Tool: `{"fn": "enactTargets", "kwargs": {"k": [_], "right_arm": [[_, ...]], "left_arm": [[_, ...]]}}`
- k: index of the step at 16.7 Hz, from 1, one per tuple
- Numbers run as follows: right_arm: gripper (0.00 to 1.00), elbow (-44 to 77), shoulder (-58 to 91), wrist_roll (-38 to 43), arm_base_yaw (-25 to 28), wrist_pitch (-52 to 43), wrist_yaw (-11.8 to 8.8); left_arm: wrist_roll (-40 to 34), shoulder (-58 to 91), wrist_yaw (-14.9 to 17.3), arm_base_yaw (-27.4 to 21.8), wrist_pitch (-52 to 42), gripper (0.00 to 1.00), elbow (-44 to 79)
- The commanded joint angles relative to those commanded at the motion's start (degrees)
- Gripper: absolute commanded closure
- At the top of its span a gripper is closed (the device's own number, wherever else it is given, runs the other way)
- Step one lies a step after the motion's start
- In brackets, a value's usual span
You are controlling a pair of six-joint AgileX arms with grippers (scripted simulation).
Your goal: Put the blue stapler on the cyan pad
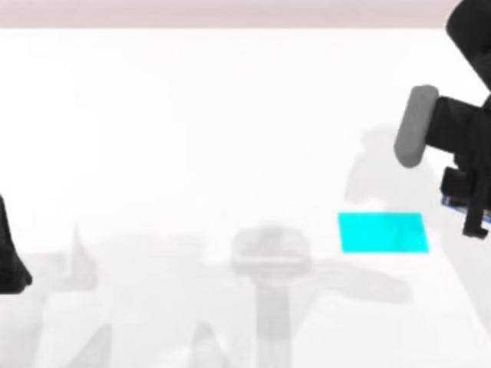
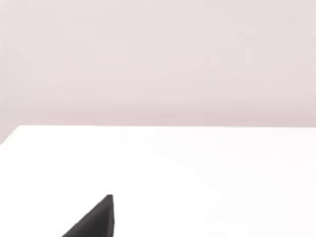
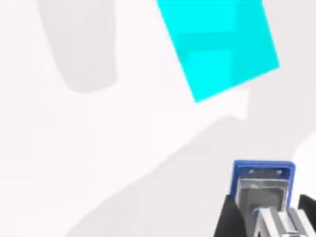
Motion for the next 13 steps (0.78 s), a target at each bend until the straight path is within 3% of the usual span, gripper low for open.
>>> {"fn": "enactTargets", "kwargs": {"k": [7, 13], "right_arm": [[1.00, 6.82, 6.01, 53.31, -1.59, 1.81, 1.80], [1.00, 9.87, 10.97, 99.11, -3.15, 0.02, 1.08]], "left_arm": [[0.00, 0.00, 0.00, 0.00, 0.00, 0.00, 0.00], [0.00, 0.00, 0.00, 0.00, 0.00, 0.00, 0.00]]}}
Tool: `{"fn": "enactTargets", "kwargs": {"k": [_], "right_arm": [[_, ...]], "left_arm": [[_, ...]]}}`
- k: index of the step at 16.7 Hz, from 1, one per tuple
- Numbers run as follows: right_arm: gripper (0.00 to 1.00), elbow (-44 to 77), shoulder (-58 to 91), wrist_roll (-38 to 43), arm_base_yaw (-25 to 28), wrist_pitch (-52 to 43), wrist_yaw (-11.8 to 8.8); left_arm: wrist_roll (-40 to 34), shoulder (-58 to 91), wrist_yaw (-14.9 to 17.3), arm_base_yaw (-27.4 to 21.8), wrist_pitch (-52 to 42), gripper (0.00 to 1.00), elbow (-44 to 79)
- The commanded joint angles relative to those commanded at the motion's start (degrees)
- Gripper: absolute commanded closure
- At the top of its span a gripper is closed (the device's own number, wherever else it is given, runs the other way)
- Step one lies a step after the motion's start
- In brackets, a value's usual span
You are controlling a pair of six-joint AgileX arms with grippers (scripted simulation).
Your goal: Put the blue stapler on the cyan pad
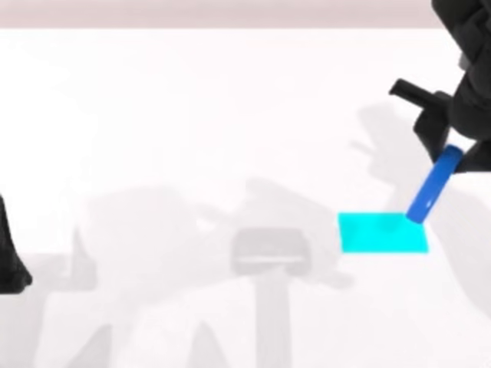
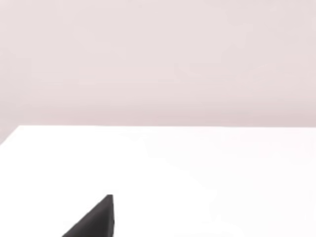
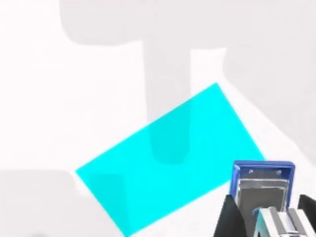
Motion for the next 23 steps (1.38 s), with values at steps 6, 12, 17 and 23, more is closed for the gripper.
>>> {"fn": "enactTargets", "kwargs": {"k": [6, 12, 17, 23], "right_arm": [[1.00, 0.94, 2.41, 33.10, -1.52, -2.87, -2.56], [1.00, 0.78, 2.17, 50.79, -2.60, -4.41, -4.85], [1.00, 0.74, 2.10, 52.03, -2.67, -4.53, -5.05], [1.00, -1.67, 3.59, 52.91, -1.76, -0.20, -4.95]], "left_arm": [[0.00, 0.00, 0.00, 0.00, 0.00, 0.00, 0.00], [0.00, 0.00, 0.00, 0.00, 0.00, 0.00, 0.00], [0.00, 0.00, 0.00, 0.00, 0.00, 0.00, 0.00], [0.00, 0.00, 0.00, 0.00, 0.00, 0.00, 0.00]]}}
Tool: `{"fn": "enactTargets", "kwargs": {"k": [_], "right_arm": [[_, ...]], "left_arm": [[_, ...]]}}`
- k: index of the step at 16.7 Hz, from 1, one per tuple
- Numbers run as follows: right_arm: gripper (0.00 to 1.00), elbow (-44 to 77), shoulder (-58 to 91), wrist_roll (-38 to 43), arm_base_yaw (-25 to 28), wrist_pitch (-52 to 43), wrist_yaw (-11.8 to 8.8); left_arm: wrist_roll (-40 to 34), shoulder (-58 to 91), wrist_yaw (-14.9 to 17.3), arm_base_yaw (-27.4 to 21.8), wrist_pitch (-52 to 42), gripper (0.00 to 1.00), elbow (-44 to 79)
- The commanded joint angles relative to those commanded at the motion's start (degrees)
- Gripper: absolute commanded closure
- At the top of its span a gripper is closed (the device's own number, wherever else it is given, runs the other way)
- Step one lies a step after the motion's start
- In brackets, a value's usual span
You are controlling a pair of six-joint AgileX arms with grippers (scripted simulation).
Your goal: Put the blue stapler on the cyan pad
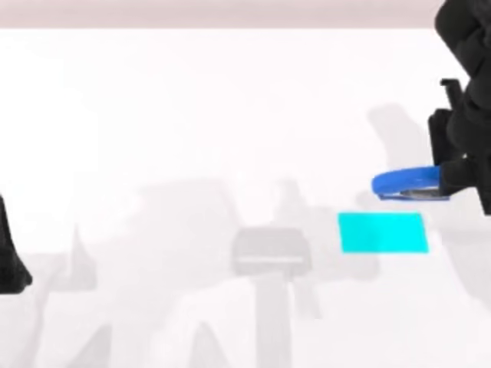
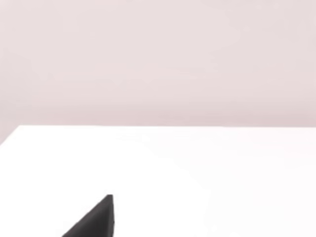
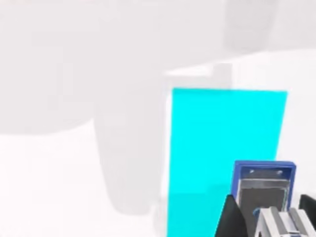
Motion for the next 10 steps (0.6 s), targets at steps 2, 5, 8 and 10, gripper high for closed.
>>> {"fn": "enactTargets", "kwargs": {"k": [2, 5, 8, 10], "right_arm": [[1.00, -2.79, 1.86, 0.93, 0.76, 4.85, 0.03], [1.00, -7.24, 4.92, 2.21, 2.15, 12.31, 0.06], [1.00, -9.51, 6.52, 3.00, 2.85, 15.71, 0.07], [1.00, -9.54, 6.54, 3.01, 2.86, 15.75, 0.07]], "left_arm": [[0.00, 0.00, 0.00, 0.00, 0.00, 0.00, 0.00], [0.00, 0.00, 0.00, 0.00, 0.00, 0.00, 0.00], [0.00, 0.00, 0.00, 0.00, 0.00, 0.00, 0.00], [0.00, 0.00, 0.00, 0.00, 0.00, 0.00, 0.00]]}}
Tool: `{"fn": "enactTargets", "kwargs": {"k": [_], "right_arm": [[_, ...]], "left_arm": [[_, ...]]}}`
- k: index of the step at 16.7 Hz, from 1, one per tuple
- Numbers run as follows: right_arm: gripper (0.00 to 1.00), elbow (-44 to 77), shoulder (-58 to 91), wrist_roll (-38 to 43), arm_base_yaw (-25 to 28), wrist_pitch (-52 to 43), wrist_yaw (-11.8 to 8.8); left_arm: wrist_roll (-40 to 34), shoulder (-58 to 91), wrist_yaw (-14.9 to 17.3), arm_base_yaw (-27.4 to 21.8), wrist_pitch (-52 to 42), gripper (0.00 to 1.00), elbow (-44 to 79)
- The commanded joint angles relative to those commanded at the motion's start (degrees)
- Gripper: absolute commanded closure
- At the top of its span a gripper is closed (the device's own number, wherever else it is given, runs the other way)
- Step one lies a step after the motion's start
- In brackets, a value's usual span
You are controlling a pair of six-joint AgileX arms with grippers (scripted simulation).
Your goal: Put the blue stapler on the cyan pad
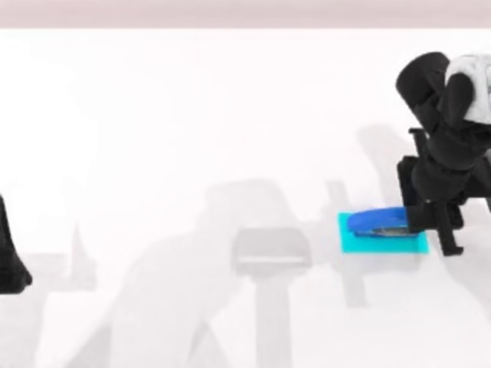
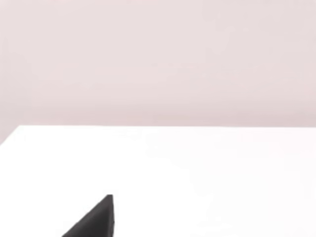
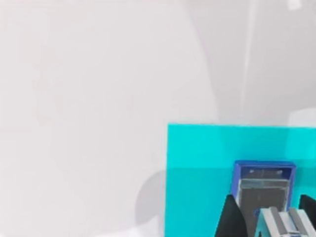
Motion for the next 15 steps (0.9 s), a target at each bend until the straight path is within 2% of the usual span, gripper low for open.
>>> {"fn": "enactTargets", "kwargs": {"k": [1, 14, 15], "right_arm": [[1.00, 0.00, 0.00, 0.00, 0.00, 0.00, 0.00], [0.02, 0.00, 0.00, 0.00, 0.00, 0.00, 0.00], [0.00, 0.00, 0.00, 0.00, 0.00, 0.00, 0.00]], "left_arm": [[0.00, 0.00, 0.00, 0.00, 0.00, 0.00, 0.00], [0.00, 0.00, 0.00, 0.00, 0.00, 0.00, 0.00], [0.00, 0.00, 0.00, 0.00, 0.00, 0.00, 0.00]]}}
